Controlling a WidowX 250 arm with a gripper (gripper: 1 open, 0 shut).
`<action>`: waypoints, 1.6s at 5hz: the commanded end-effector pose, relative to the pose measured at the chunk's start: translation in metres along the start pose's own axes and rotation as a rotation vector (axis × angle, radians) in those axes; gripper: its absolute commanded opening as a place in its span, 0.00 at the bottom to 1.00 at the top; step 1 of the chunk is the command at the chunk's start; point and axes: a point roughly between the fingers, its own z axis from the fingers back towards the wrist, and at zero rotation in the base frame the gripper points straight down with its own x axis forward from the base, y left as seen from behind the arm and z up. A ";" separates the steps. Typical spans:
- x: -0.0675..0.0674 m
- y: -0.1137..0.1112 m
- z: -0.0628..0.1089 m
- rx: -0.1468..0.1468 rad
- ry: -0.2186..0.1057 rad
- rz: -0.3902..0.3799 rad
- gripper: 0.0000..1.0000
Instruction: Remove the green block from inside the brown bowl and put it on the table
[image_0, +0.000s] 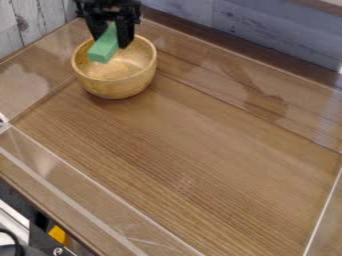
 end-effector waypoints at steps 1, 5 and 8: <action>0.013 0.002 0.030 0.023 -0.077 0.004 0.00; 0.015 -0.015 0.031 0.016 -0.057 -0.165 0.00; 0.015 -0.046 0.017 0.022 -0.039 -0.246 0.00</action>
